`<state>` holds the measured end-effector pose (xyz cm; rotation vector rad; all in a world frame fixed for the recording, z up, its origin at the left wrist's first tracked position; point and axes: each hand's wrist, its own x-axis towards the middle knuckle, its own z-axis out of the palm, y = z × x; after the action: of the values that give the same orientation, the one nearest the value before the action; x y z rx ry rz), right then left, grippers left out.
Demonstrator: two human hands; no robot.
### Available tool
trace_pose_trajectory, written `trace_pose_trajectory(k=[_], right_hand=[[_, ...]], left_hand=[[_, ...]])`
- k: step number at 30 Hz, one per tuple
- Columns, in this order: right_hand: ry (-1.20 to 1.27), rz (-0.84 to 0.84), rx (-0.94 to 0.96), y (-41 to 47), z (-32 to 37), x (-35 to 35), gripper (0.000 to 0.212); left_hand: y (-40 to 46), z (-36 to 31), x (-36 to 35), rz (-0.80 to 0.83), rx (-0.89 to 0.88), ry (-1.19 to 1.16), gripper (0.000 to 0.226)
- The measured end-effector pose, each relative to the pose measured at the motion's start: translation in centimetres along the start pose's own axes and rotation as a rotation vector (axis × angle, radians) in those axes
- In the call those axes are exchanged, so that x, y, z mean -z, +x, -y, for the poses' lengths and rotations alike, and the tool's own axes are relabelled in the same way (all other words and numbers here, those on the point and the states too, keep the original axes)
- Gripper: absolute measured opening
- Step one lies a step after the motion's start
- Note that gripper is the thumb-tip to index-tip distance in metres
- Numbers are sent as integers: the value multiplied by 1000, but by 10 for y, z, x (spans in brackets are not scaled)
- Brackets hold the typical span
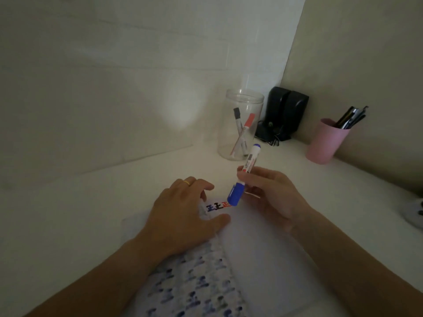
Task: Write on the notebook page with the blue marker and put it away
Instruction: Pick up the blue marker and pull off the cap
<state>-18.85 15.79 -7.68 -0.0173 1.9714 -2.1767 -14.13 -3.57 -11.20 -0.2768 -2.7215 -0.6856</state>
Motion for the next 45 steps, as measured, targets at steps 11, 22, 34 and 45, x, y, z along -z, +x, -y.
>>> trace_pose_trajectory(k=[11, 22, 34, 45], right_hand=[[-48, 134, 229, -21, -12, -7, 29], [58, 190, 341, -41, 5, -8, 37], [22, 145, 309, -41, 11, -12, 27], [106, -113, 272, -21, 22, 39, 15]], left_hand=[[-1, -8, 11, -160, -346, 76, 36], [-7, -33, 22, 7, -348, -317, 37], [-1, -33, 26, 99, -238, -433, 44], [0, 8, 47, -148, -250, -132, 37]])
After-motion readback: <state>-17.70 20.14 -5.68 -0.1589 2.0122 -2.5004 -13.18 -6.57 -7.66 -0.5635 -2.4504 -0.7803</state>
